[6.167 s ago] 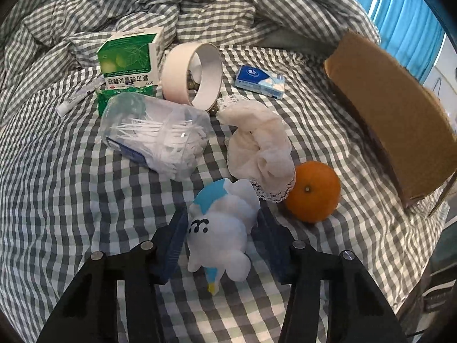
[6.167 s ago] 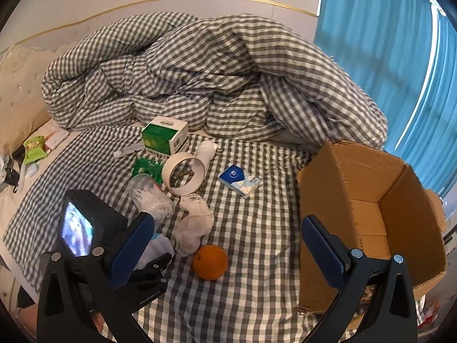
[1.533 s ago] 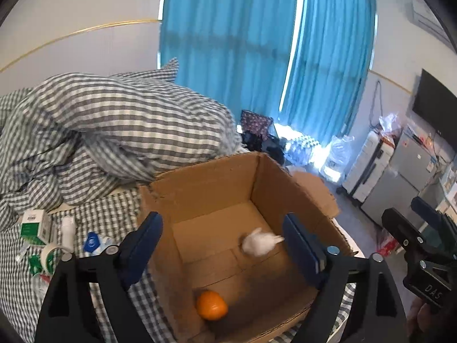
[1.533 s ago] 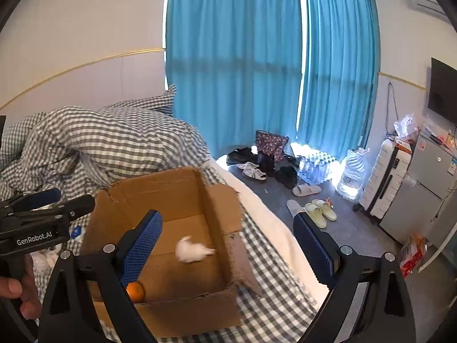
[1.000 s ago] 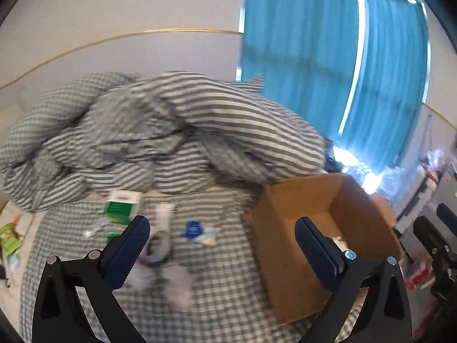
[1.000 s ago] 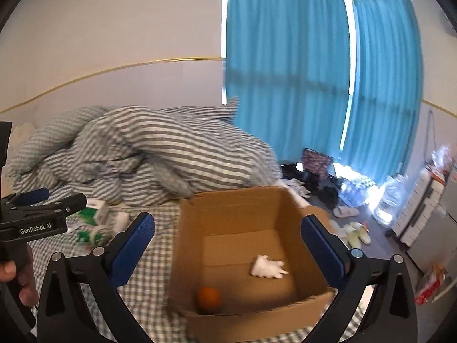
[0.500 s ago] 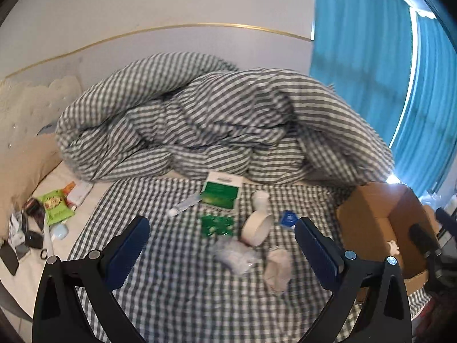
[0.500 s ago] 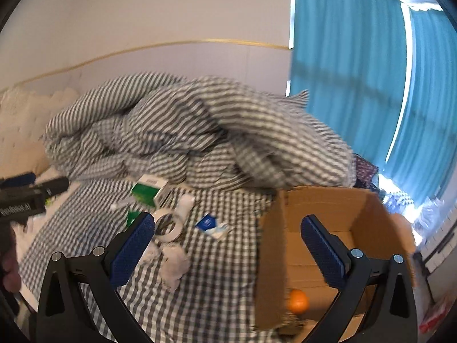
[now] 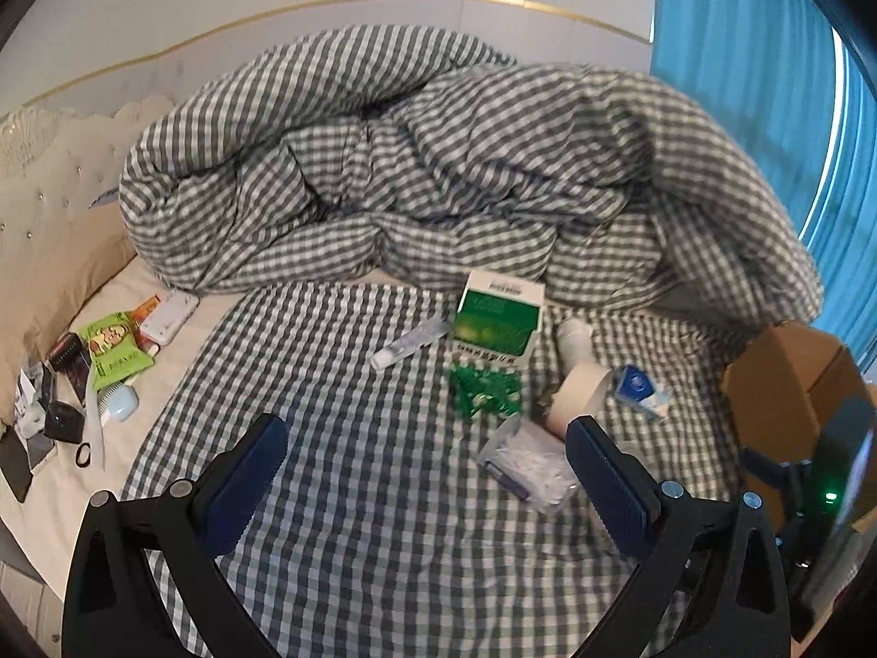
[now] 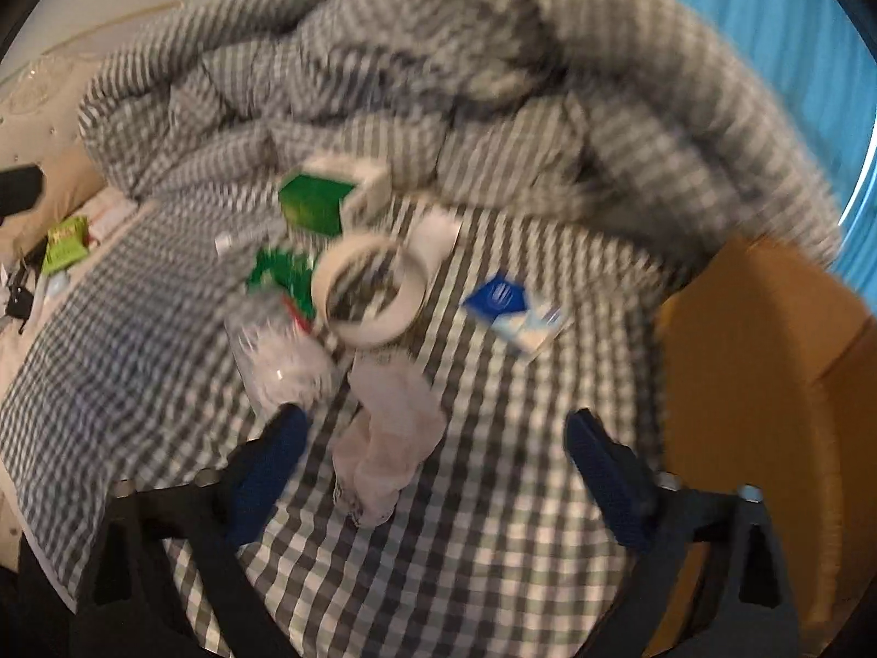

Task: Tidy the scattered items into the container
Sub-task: 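Return both tools to the bed and grasp the white lace cloth with the right tool, then hold the lace cloth in the right tool while the left tool grasps the cotton-swab tub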

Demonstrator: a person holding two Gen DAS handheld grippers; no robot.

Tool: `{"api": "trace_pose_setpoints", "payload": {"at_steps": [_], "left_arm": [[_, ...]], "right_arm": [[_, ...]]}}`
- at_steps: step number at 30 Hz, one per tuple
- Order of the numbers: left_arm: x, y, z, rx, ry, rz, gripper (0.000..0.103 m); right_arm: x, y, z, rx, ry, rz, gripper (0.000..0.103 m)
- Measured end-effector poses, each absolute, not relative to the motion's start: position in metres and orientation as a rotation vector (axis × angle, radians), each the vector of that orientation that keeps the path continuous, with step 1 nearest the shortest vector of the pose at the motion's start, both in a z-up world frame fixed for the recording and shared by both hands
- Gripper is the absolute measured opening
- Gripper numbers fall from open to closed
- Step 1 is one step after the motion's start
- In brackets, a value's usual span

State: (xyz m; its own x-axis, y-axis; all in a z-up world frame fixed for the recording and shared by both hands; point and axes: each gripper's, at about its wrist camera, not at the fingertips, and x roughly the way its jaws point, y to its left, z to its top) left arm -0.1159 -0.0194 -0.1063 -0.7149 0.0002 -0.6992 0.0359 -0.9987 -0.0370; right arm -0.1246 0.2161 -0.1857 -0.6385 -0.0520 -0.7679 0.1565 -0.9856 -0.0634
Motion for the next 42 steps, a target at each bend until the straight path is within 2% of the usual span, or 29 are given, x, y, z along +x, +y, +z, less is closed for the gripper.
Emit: {"api": "trace_pose_setpoints", "payload": {"at_steps": [1,2,9,10,13,22,33,42], "left_arm": [[-0.12,-0.021,-0.112,1.19,0.078,-2.884,0.103],[-0.123,-0.022,-0.116,1.2,0.083,-2.879,0.103],[-0.141,-0.022,-0.143,1.273,0.108,-2.849,0.103],[-0.143,-0.021,-0.147,1.283,0.111,-2.845,0.103],[-0.146,-0.019,-0.154,1.306,0.118,-2.839,0.103],[-0.152,-0.005,-0.161,1.331,0.119,-2.852,0.103],[-0.154,0.03,-0.152,1.319,0.092,-2.895,0.103],[-0.175,0.063,-0.189,1.372,0.103,-2.761,0.103]], "right_arm": [[-0.131,0.216,-0.195,1.313,0.163,-2.709,0.074],[-0.138,0.216,-0.204,1.345,0.152,-2.687,0.072],[-0.163,0.204,-0.24,1.441,0.203,-2.626,0.072],[-0.165,0.203,-0.245,1.452,0.201,-2.616,0.068],[-0.168,0.202,-0.255,1.495,0.158,-2.554,0.014],[-0.152,0.219,-0.227,1.429,0.112,-2.597,0.013],[-0.117,0.263,-0.107,1.117,0.099,-2.841,0.013],[-0.106,0.309,-0.068,1.047,0.083,-2.962,0.013]]}}
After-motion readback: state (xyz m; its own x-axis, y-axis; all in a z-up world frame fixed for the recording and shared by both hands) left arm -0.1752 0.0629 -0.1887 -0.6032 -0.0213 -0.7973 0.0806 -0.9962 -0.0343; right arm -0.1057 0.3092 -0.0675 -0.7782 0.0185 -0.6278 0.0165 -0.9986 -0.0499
